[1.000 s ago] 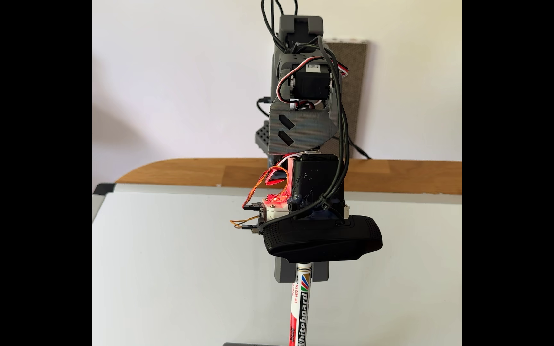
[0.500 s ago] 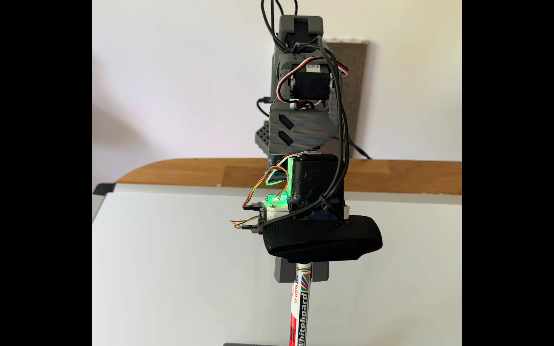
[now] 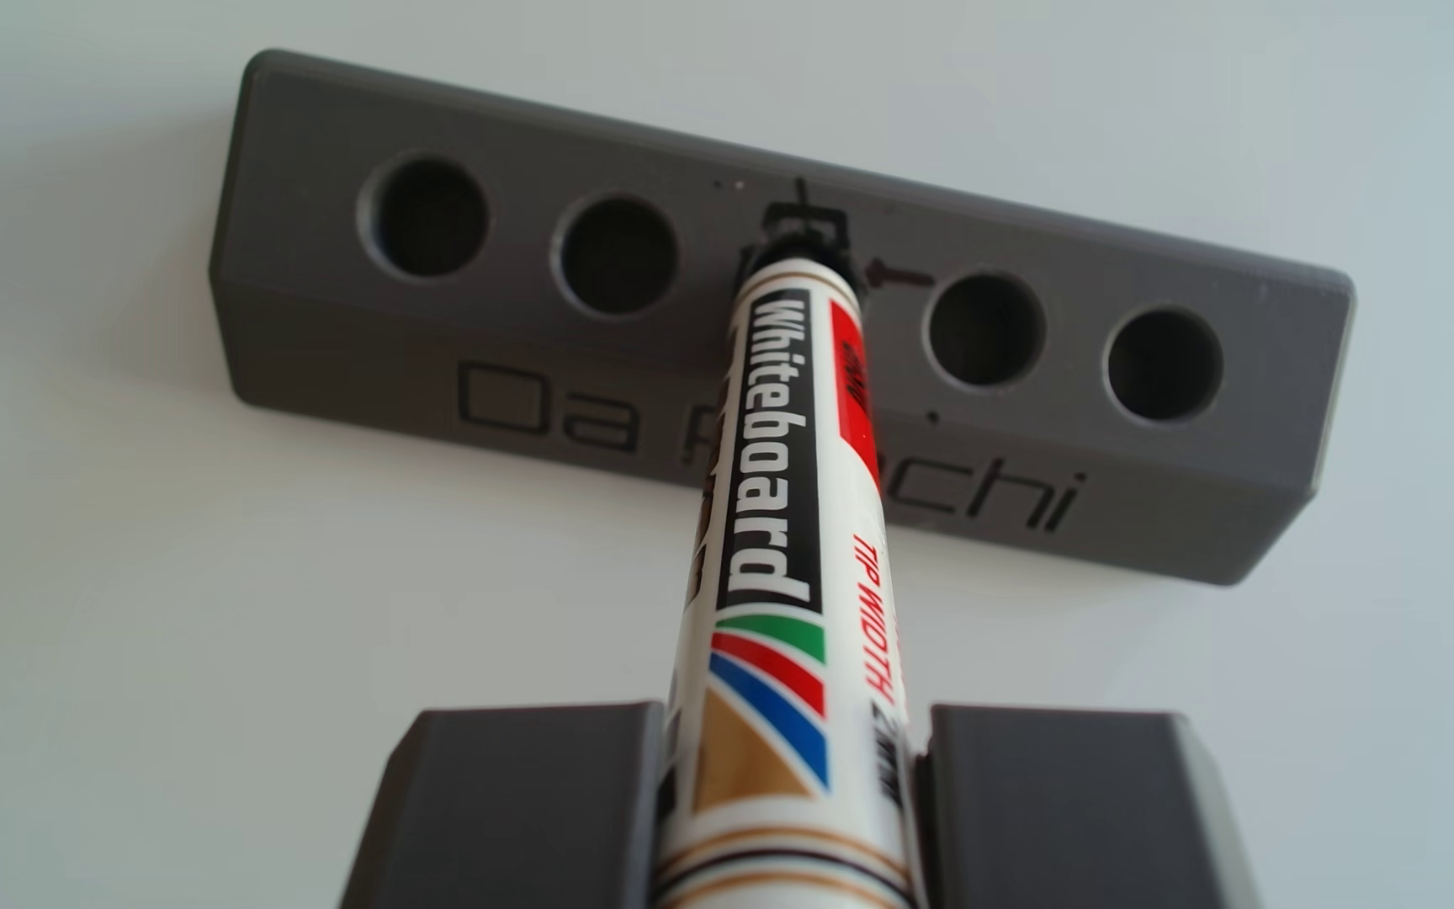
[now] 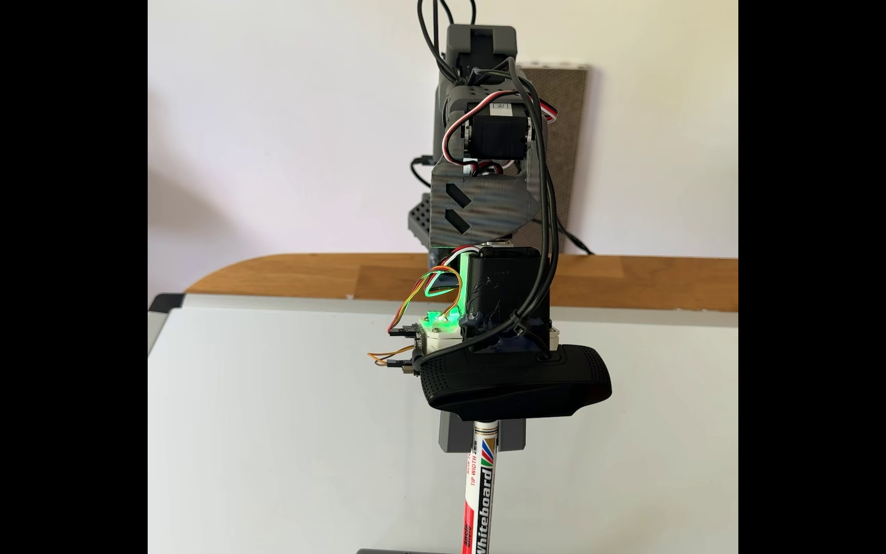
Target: Draw a face
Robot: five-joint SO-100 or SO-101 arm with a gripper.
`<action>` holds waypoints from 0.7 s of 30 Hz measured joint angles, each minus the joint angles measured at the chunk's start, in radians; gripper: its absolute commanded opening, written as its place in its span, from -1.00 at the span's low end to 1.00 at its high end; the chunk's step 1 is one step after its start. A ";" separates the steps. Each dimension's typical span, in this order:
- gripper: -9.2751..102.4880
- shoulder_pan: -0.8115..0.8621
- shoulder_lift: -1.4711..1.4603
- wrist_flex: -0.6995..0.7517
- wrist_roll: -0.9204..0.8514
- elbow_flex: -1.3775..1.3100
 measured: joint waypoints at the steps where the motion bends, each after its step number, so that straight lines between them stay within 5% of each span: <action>1: -0.85 0.000 0.000 0.000 0.000 0.000; 21: -0.85 0.003 0.000 0.046 0.000 -0.003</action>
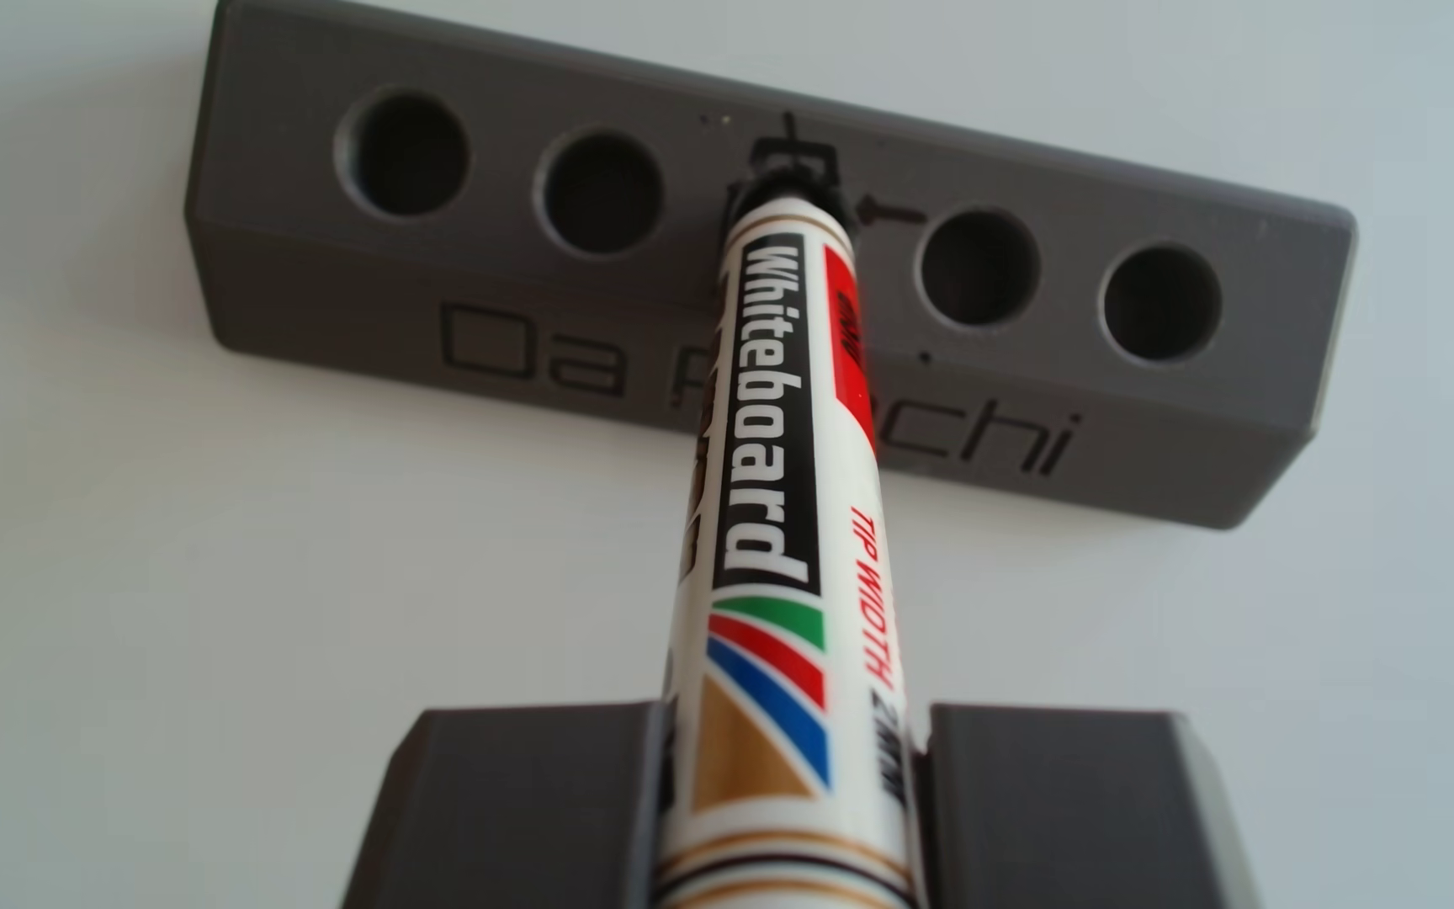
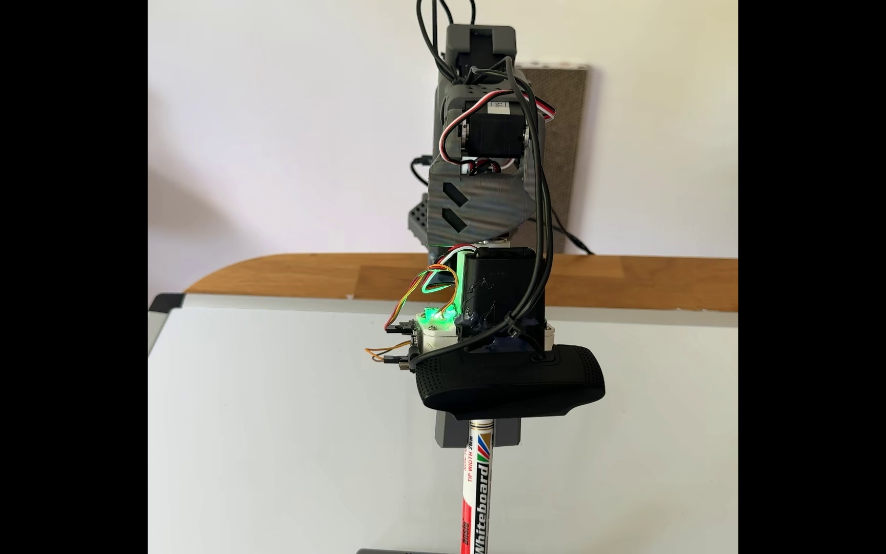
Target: Draw a face
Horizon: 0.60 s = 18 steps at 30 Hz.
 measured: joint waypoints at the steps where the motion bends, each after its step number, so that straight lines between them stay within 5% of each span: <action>1: -0.85 0.000 0.000 0.000 0.000 -0.002; 18: -0.85 -0.002 0.190 0.103 0.000 -0.025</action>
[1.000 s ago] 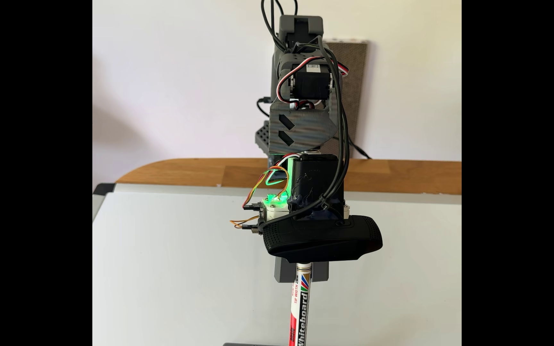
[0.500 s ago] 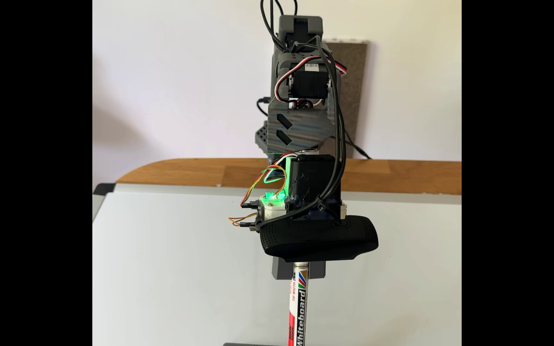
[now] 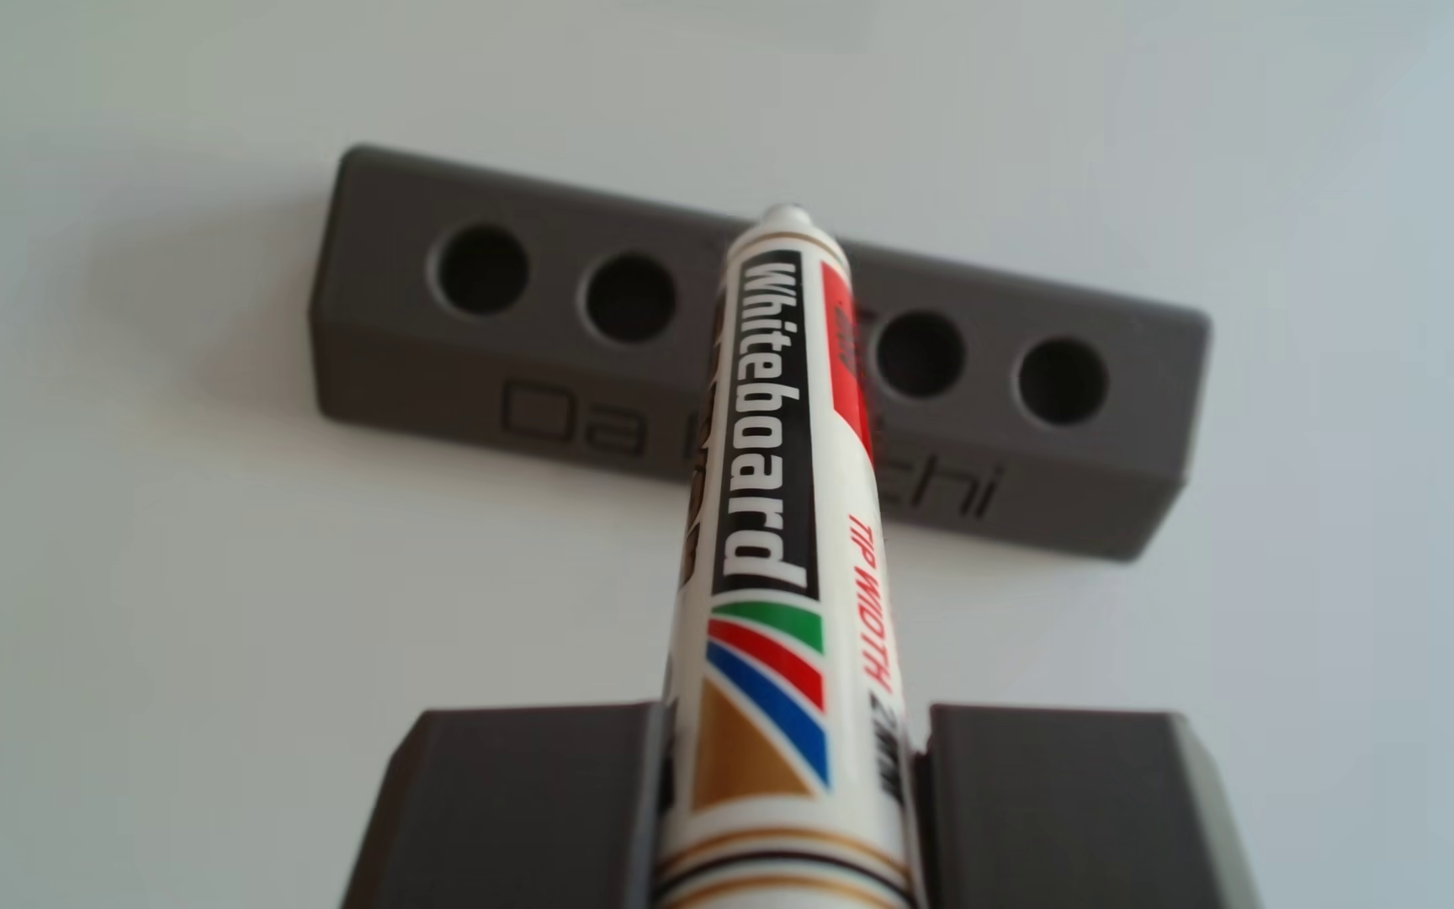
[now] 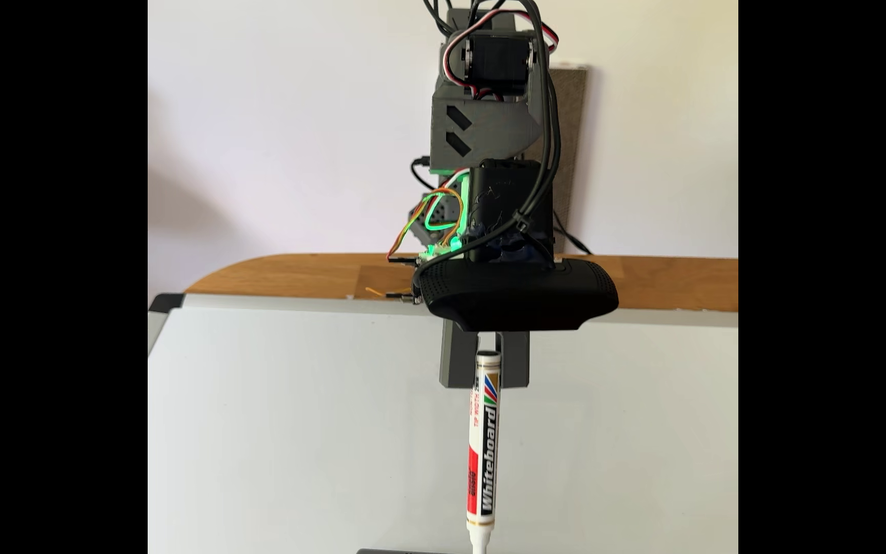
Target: Draw a face
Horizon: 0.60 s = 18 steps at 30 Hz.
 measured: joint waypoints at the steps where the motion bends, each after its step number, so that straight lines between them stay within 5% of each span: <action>1: -0.85 0.000 0.023 0.015 0.000 0.000; 18: -0.85 -0.011 0.339 0.106 0.006 0.120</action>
